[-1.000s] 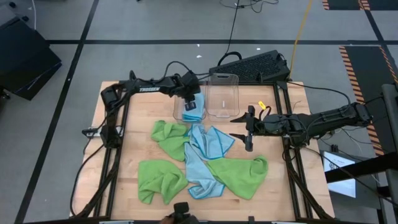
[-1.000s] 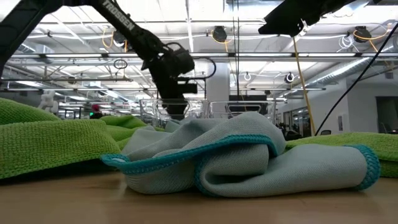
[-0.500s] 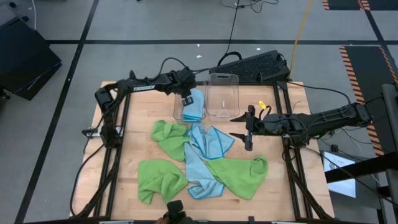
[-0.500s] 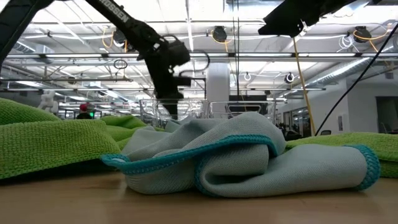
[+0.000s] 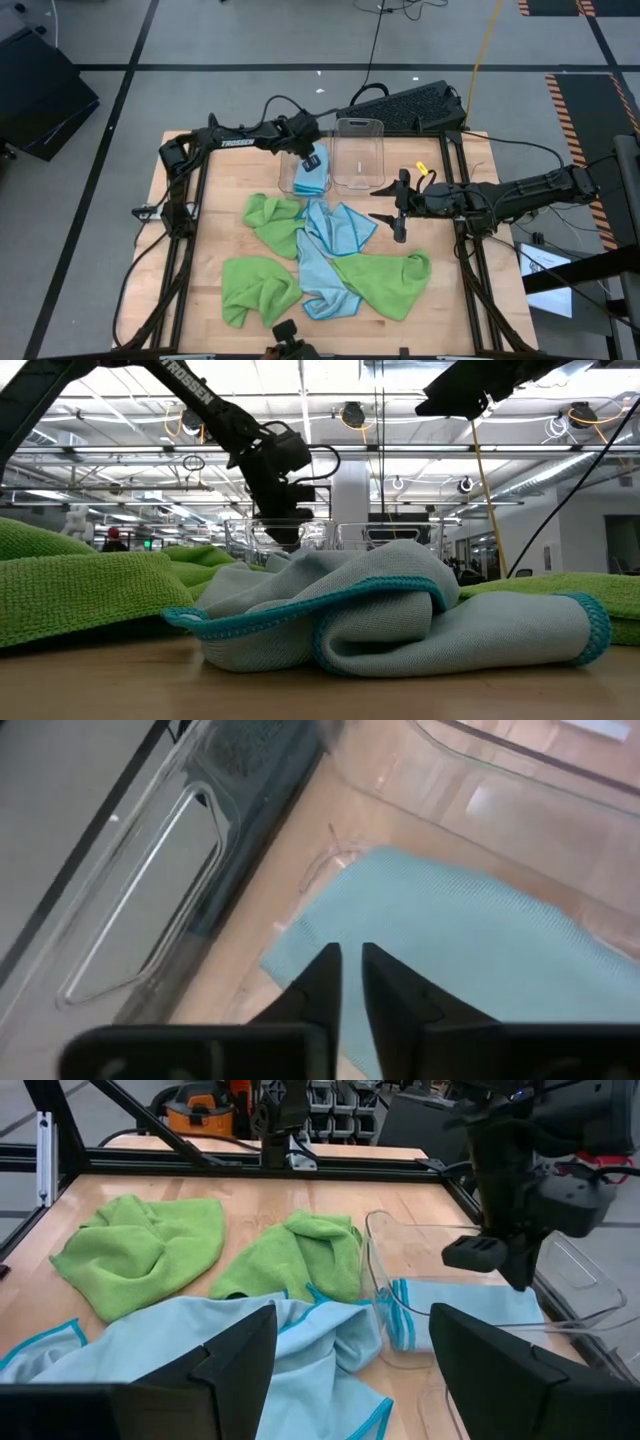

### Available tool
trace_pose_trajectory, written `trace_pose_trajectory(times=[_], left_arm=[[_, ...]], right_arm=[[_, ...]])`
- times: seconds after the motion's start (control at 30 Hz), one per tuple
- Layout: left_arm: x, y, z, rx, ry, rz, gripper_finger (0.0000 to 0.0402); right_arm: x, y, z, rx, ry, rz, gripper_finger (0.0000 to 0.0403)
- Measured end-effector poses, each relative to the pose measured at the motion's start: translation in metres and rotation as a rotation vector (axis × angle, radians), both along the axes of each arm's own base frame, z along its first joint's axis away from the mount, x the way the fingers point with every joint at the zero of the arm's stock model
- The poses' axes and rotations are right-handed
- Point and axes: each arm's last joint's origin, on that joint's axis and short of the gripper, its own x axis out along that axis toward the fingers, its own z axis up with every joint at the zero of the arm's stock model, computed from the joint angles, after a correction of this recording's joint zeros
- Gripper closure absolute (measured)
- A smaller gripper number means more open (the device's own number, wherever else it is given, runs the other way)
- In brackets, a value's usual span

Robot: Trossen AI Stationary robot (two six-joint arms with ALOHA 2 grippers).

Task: Fold microfiber towels
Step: Fold the bottom blue microfiber towel

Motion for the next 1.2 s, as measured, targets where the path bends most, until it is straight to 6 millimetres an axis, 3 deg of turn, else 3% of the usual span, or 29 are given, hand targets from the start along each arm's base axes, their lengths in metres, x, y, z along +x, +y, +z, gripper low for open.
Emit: trace_pose_trajectory(times=[0.13, 0.37, 0.7, 0.83, 1.0, 1.1, 1.2], left_arm=[[0.003, 0.006, -0.007, -0.002, -0.025, 0.009, 0.0396], [0.005, 0.011, -0.031, 0.0, 0.029, 0.038, 0.0397], [-0.001, 0.009, -0.031, 0.009, 0.104, 0.102, 0.0399], [0.0, 0.004, -0.019, 0.029, 0.082, 0.088, 0.0397], [0.003, -0.011, 0.011, 0.071, 0.015, 0.049, 0.0399], [0.002, -0.028, 0.036, 0.089, -0.021, 0.018, 0.0397], [0.0, -0.056, 0.062, 0.093, -0.051, -0.036, 0.0396]], right_arm=[[0.0, 0.0, 0.0, -0.003, -0.001, 0.0, 0.0149], [0.0, 0.0, 0.001, -0.003, -0.005, 0.001, 0.0149], [0.0, 0.001, 0.0, -0.003, -0.001, 0.007, 0.0149], [0.0, 0.001, -0.001, -0.01, 0.009, 0.01, 0.0149], [-0.001, 0.001, -0.003, 0.0, 0.028, 0.005, 0.0149], [-0.002, 0.001, -0.005, 0.029, 0.046, -0.002, 0.0149], [-0.004, 0.005, -0.007, 0.059, 0.072, 0.002, 0.0149]])
